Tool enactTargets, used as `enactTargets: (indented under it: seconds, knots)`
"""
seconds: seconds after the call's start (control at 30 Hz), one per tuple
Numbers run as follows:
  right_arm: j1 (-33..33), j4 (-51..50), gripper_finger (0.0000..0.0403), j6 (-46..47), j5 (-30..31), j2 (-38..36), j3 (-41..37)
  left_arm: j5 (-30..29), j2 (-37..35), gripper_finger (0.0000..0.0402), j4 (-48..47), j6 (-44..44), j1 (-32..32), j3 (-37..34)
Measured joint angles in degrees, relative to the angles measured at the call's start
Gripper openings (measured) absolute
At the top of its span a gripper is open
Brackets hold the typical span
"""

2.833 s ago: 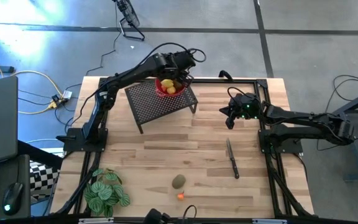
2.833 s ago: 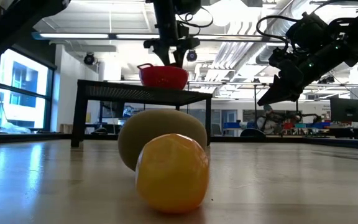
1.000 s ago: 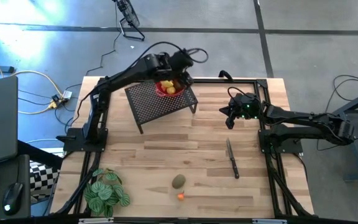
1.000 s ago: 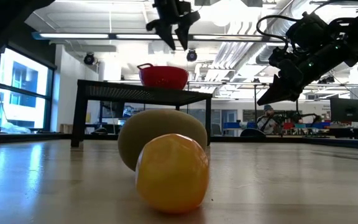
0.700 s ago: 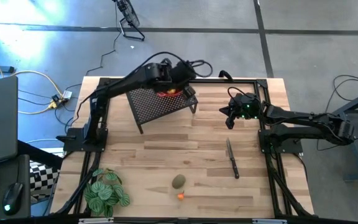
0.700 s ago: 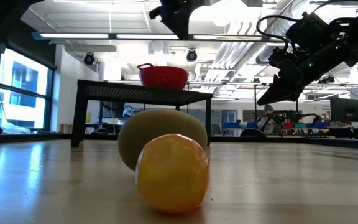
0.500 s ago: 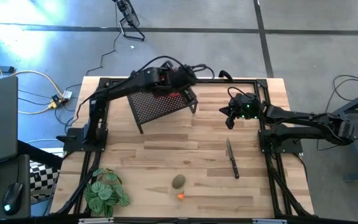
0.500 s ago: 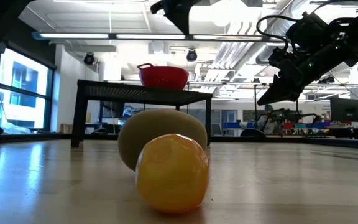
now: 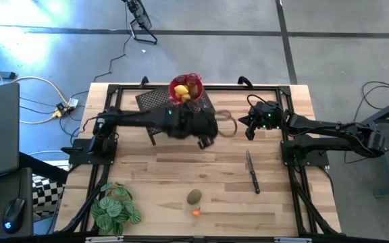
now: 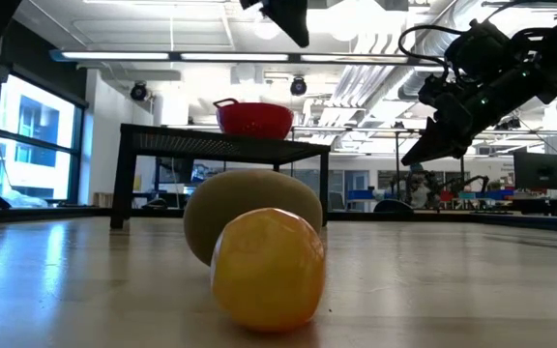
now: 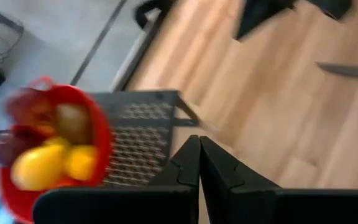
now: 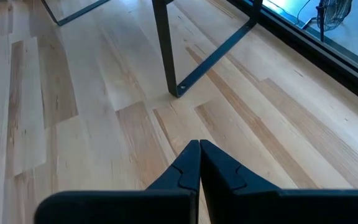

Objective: Pick & Place Fruit
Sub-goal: Put the kiwi into the red strainer bowl on the shelf

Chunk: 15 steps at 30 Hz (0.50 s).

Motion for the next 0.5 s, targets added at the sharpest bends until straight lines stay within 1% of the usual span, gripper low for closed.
enactTargets:
  seconds: [0.2,0.27,0.4,0.5]
  knots:
    - [-0.01,0.02,0.0002,0.00,0.00,0.00,0.00,0.23,0.00,0.0000,-0.68,-8.16,-6.31,-4.90]
    - [0.00,0.02,0.0002,0.00,0.00,0.00,0.00,1.98,0.02,0.0000,-0.64,-9.97,-8.27,-6.21]
    - [0.00,0.06,0.0002,0.00,0.00,0.00,0.00,7.55,0.02,0.0000,0.13,-14.95,-11.41,-8.97]
    - [0.01,0.39,0.0002,0.00,0.00,0.00,0.00,9.31,0.02,0.0000,0.04,-17.41,-13.58,-10.23]
